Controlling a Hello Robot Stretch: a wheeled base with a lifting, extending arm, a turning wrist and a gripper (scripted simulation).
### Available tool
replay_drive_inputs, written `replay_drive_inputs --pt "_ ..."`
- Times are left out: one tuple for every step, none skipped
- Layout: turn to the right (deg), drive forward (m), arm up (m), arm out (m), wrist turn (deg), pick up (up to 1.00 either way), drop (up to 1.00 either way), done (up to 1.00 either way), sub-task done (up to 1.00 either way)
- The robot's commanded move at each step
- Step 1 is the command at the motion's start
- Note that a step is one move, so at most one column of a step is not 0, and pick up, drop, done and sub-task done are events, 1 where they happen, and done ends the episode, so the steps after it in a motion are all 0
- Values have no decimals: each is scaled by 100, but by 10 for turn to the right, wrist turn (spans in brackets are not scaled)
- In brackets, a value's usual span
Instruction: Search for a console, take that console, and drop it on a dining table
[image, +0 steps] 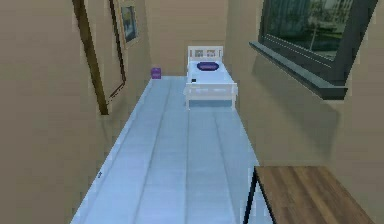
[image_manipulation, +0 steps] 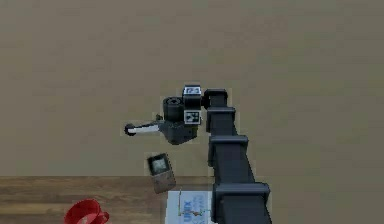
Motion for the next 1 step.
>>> replay_drive_inputs --pt "0 0 -30 0 0 0 0 0 0"
